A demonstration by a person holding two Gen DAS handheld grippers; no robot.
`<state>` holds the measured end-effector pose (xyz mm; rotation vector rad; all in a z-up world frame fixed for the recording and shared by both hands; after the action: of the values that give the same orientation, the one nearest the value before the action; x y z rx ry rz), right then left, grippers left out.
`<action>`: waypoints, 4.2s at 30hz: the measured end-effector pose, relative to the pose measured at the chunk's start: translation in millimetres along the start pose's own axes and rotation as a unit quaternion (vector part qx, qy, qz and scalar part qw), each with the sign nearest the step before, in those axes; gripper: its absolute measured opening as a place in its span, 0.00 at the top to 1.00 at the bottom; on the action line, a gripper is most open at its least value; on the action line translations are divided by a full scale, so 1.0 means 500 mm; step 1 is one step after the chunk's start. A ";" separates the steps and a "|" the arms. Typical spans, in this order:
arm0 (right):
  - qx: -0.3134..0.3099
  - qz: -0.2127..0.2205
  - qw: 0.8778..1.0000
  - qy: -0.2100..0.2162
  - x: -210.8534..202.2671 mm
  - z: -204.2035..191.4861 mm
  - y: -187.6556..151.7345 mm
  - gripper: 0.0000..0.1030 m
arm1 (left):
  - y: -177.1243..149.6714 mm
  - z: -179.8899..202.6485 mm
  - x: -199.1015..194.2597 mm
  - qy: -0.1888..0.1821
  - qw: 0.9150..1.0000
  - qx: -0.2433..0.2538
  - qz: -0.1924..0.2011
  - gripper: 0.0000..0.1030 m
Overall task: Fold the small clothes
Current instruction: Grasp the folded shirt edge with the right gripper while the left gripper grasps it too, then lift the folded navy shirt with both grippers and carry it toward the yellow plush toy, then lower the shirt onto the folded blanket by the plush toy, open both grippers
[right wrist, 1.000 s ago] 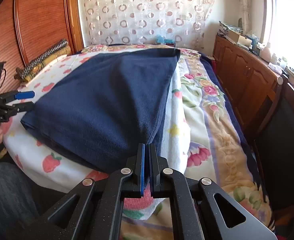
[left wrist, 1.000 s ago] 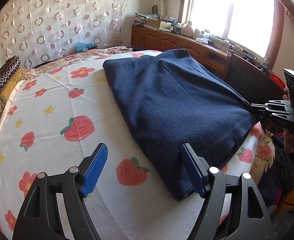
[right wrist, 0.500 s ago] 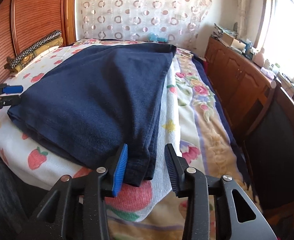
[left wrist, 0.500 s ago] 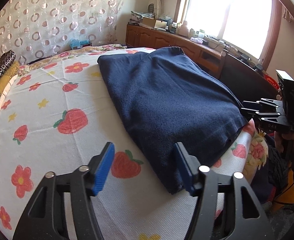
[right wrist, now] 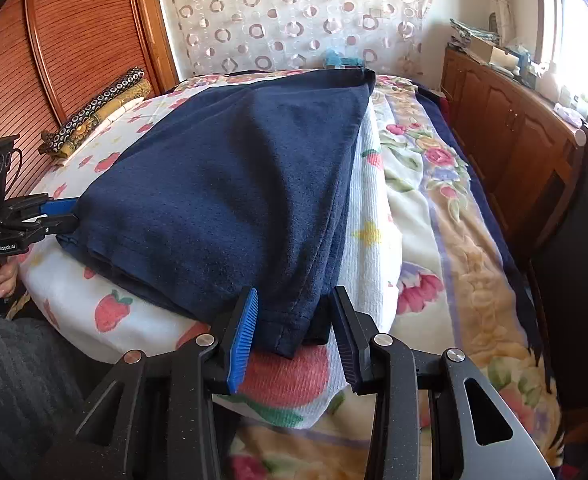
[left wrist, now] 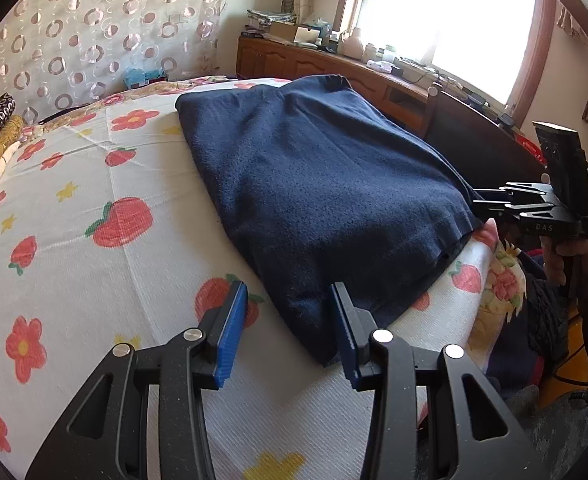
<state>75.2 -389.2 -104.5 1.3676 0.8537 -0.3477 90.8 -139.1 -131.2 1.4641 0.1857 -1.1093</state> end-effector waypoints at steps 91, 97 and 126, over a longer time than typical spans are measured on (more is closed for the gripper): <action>0.063 0.050 0.996 0.044 0.208 0.019 0.366 0.84 | 0.419 -0.199 0.227 -0.046 0.998 -0.043 0.001 0.86; 0.031 0.110 0.993 0.023 0.125 -0.012 0.395 0.86 | 0.461 -0.167 0.128 -0.055 0.996 -0.030 0.059 0.86; -0.252 0.201 0.934 0.152 0.251 -0.590 0.774 0.86 | 0.296 -0.571 -0.338 0.214 0.929 -0.143 0.266 0.87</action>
<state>322.3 2.5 90.4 1.0836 0.8156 0.3914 247.6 143.0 35.5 1.3592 0.2264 -0.3003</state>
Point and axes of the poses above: each gripper's, at about its wrist camera, not at the fingertips, and x roughly the way its jaws point, z to its right, y to its top, the point moved 9 cm from there along x, roughly the way its jaws point, and after that the axes turned 1 degree about -y, right-handed, at the moved point
